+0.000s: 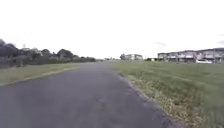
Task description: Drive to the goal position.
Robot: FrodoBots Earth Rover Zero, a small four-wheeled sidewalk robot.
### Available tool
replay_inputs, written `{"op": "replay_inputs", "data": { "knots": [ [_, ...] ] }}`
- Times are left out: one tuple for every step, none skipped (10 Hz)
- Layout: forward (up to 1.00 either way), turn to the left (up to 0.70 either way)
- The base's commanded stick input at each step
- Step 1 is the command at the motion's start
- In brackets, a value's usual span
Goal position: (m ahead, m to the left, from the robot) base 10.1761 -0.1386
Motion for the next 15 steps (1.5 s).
{"op": "replay_inputs", "data": {
  "knots": [
    [0.7,0.03],
    [0.7,0.03],
    [0.7,0.08],
    [0.7,0.17],
    [0.7,0.34],
    [0.7,0.35],
    [0.7,0.35],
    [0.7,0.3],
    [0.7,0.11],
    [0.7,0.0],
    [0.7,0.0],
    [0.7,0.0],
    [0.7,0.0],
    [0.7,0.0],
    [0.7,0.0]
  ]
}}
